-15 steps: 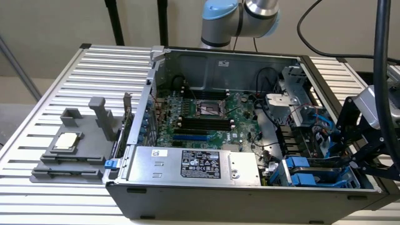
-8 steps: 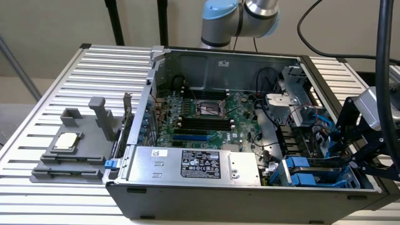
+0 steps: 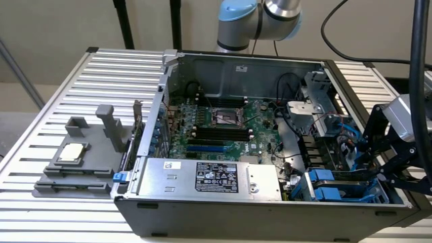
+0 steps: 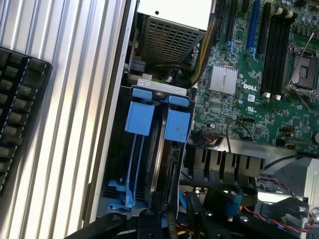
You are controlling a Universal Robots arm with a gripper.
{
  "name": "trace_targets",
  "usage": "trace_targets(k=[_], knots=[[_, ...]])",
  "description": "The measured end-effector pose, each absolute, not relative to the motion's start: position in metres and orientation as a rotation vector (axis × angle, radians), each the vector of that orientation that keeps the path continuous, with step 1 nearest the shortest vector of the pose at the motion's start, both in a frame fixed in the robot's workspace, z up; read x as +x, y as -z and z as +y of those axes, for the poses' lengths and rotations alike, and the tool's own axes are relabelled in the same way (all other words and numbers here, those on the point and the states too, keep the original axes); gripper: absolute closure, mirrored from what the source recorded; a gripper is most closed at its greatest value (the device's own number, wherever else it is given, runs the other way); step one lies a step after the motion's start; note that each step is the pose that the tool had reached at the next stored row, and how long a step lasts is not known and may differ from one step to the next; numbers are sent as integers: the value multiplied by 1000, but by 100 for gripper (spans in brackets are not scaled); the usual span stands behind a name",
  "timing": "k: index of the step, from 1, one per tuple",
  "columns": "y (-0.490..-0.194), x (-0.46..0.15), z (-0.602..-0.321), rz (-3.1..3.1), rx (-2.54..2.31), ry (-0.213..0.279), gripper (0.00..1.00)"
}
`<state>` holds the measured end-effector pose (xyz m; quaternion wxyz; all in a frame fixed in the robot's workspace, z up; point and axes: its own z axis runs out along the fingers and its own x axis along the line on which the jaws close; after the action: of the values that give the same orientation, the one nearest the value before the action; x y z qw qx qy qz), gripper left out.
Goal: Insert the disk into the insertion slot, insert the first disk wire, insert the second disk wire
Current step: 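Insert the first disk wire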
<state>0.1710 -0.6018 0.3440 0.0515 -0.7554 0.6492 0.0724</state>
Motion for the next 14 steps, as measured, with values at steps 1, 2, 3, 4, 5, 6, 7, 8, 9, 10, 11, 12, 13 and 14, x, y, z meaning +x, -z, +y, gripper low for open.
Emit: trace_targets(k=[1, 2, 3, 4, 5, 6, 7, 8, 9, 10, 11, 12, 13, 14], knots=[[-344, 171, -602, 1973, -2299, -220, 66], [-344, 171, -602, 1970, -2299, -220, 66], [-344, 171, -602, 1968, -2299, -219, 66], [-344, 171, -602, 1966, -2300, -218, 66], [-344, 171, -602, 1964, -2300, -217, 66], [-344, 171, -602, 1962, -2300, -215, 66], [-344, 171, -602, 1960, -2300, -214, 66], [-344, 171, -602, 1958, -2301, -212, 66], [-344, 171, -602, 1957, -2301, -211, 66], [-344, 171, -602, 1955, -2301, -209, 66], [-344, 171, -602, 1954, -2301, -208, 66], [-344, 171, -602, 1953, -2301, -207, 69], [-344, 171, -602, 1952, -2301, -207, 69], [-344, 171, -602, 1951, -2302, -206, 76]])
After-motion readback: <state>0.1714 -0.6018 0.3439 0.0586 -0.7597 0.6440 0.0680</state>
